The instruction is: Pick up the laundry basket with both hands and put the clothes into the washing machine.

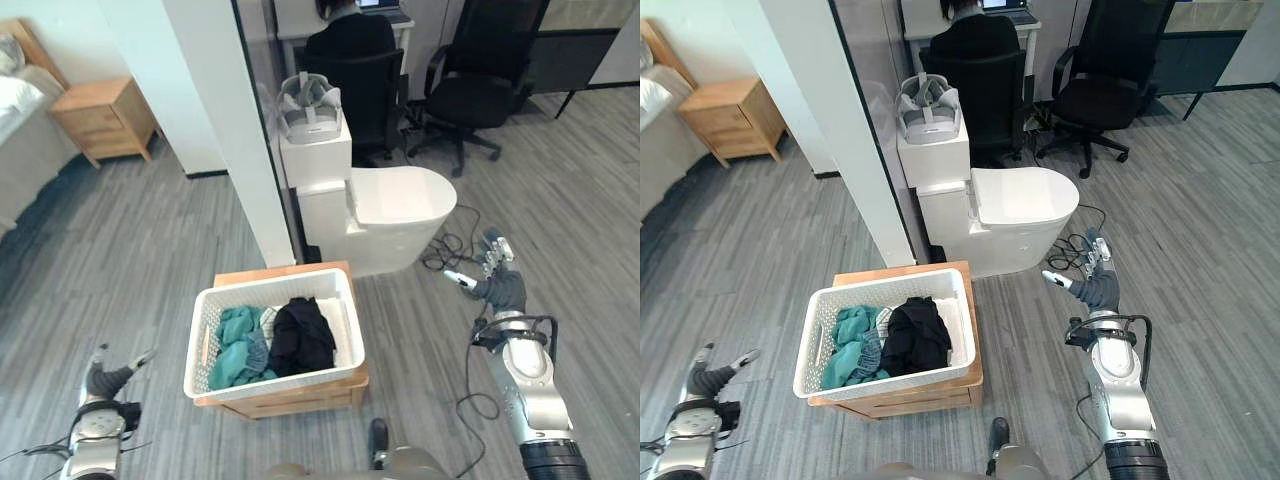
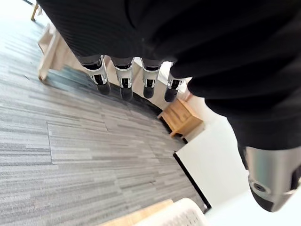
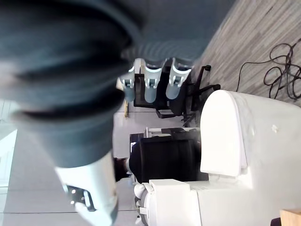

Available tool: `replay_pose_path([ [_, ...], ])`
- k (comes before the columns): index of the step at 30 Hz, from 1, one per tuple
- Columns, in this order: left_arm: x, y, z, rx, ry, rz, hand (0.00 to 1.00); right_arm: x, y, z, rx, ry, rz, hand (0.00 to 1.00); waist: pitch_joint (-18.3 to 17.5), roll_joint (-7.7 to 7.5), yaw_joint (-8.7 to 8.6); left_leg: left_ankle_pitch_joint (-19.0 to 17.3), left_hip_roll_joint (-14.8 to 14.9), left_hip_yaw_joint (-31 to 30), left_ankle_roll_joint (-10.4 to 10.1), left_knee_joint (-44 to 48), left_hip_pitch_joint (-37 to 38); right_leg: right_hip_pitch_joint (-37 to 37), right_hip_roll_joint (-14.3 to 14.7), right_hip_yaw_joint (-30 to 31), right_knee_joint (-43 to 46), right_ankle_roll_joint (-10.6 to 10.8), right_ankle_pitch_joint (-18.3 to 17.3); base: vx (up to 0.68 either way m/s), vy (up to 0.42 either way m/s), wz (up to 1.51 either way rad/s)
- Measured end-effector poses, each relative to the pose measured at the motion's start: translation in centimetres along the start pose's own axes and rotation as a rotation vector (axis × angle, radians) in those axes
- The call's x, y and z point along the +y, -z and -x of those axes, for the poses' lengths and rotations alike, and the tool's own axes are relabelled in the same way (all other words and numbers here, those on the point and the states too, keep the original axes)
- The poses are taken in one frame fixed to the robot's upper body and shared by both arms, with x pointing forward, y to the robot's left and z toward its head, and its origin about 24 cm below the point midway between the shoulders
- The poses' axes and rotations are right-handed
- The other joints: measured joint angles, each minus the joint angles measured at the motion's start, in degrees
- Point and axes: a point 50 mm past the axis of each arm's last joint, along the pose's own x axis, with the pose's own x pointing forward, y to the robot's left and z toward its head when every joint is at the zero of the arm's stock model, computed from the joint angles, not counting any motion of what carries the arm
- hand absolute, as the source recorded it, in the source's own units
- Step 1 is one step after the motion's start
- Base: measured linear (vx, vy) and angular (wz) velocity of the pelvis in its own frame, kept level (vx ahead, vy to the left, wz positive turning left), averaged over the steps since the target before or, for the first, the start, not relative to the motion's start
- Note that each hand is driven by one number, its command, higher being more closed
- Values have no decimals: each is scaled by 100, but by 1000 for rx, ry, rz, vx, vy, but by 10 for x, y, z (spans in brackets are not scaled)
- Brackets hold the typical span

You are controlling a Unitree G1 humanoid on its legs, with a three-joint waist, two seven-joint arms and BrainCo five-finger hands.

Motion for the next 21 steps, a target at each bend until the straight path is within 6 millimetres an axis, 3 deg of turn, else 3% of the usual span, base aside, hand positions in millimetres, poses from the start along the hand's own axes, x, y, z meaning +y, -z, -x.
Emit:
replay_pose_path([
  [2,-8,2,3,10,16,17,0,0,-2,0,-7,-2,-3,0,5,-14,22,-17,52,256,72,-229,-72,-375,-59,25,553,46,-164,-72,-190,-11],
  [3,-10,1,2,6,20,22,0,0,-3,0,-14,-2,-4,0,-21,-253,-73,18,-48,320,74,-223,-69,-549,-246,167,1058,46,-521,4,-175,26],
  [4,-18,3,5,11,39,35,0,-2,-7,-4,-29,0,2,0,-9,-223,-152,111,-29,263,-66,-63,-76,-613,-246,171,1218,2,-682,17,-211,16],
  [5,-23,5,8,11,66,20,0,0,-11,-8,-48,-1,-4,0,-10,-103,-154,152,23,216,-144,23,-164,-634,-156,190,1205,2,-683,24,-119,-6],
  [7,-23,1,13,-21,74,32,0,2,-13,-10,-57,10,-2,0,-53,17,-156,186,100,284,-206,-127,-147,-661,-7,274,1068,-1,-684,5,-97,-31],
  [10,-27,-1,26,-68,88,70,0,4,-10,-8,-49,13,2,0,-157,183,-151,245,129,456,-295,-683,42,-595,94,279,624,81,-580,62,17,-30],
  [11,-33,0,31,-69,106,77,0,5,-9,-7,-42,14,6,0,-164,244,-174,350,130,470,-280,-763,121,-504,106,306,494,97,-398,59,79,-25],
  [14,-43,8,38,-44,150,82,0,8,-5,-5,-26,11,4,0,-221,343,-162,388,103,620,-242,-783,182,-429,128,436,337,188,-314,44,87,-20],
  [21,-43,14,42,-25,152,75,0,9,6,4,30,6,29,0,-238,367,-6,446,-54,902,-64,-860,113,-419,47,635,-248,259,145,63,121,-17],
])
